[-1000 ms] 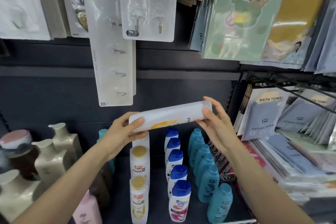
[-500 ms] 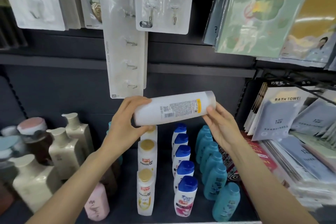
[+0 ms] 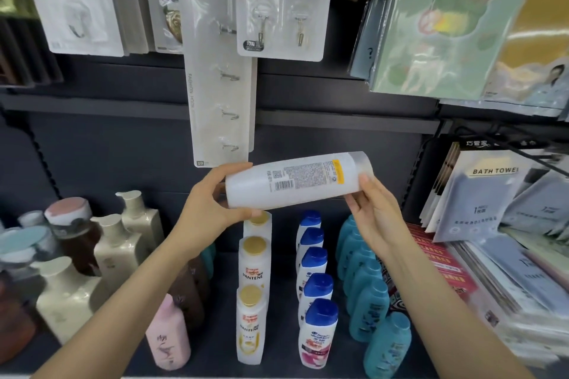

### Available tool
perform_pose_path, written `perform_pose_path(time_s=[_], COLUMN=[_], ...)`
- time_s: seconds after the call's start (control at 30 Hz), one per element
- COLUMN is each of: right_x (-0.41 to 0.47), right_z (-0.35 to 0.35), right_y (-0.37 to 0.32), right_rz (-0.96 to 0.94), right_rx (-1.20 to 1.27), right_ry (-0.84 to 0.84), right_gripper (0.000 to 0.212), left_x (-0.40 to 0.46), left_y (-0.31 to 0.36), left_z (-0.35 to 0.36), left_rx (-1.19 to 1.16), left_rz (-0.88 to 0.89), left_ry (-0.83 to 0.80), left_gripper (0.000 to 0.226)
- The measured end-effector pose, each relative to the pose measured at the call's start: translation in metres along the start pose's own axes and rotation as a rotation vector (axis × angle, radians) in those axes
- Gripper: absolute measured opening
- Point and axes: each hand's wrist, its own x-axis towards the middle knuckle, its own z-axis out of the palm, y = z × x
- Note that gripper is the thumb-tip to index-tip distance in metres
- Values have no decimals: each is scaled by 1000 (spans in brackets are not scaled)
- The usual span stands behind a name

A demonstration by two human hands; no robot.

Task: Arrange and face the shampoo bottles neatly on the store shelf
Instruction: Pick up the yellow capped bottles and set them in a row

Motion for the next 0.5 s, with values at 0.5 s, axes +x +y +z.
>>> perform_pose_path(time_s=[0.5], right_x=[6], right_z=[8], right_y=[-6], right_rz=[38], right_rx=[13], right_ry=[-179], right_gripper=[60], left_x=[1], left_y=[-6], left_z=[-7], left_rx=[-395], left_rz=[-508], left_ry=[-199], left_gripper=[58])
